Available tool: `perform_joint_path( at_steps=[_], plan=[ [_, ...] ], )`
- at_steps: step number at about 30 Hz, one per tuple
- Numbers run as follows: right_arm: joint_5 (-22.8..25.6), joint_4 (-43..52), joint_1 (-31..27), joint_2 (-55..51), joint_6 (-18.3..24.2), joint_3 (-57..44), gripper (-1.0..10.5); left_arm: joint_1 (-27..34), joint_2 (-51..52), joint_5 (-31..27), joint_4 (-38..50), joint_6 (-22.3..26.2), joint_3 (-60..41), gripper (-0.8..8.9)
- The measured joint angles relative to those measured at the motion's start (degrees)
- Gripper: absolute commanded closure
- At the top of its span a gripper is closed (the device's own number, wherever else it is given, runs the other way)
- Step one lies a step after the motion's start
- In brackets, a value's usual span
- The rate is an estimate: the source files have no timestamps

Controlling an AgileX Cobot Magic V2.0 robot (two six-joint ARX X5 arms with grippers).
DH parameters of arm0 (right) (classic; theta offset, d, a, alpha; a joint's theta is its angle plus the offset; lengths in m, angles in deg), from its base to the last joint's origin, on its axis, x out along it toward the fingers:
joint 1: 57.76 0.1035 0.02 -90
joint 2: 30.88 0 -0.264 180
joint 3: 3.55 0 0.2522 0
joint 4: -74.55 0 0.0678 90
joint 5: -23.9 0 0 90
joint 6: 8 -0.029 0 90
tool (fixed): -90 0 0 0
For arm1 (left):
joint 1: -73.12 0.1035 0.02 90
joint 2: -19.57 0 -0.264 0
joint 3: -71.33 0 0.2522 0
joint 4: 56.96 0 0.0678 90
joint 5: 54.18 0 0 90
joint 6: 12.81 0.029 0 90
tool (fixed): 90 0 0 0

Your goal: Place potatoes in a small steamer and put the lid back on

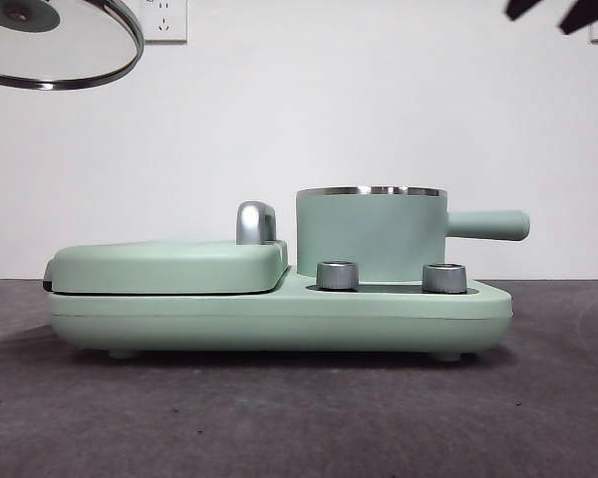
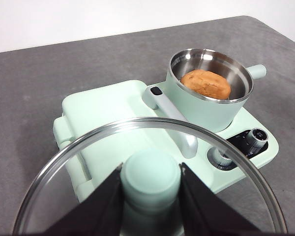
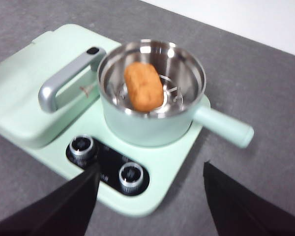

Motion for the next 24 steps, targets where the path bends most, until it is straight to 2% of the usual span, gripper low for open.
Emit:
perform_joint_path(
  at_steps=[3,7,11,18,24],
  plan=[
    [-0.02,-0.15,0.0,-5.75,-0.77,-4.31,6.8,0.0,0.0,0.07,0.0,0.02,0.0,8.04],
    [-0.02,-1.18,0.0,-12.59,-1.33,-8.68,6.8,0.0,0.0,0.31,0.04,0.02,0.0,8.04],
    [0.02,-5.77,0.0,-17.51,-2.49,-9.77,6.8,-0.04,-0.35,3.78,1.22,0.02,0.0,8.04],
    [0.0,-12.57,0.0,-19.47,-2.91,-9.77,6.8,-4.33,-4.63,4.85,10.36,0.0,0.0,8.04],
    [0.0,-13.05,0.0,-19.63,-2.93,-9.77,6.8,-9.16,-11.02,4.61,22.32,0.0,0.0,8.04]
  ],
)
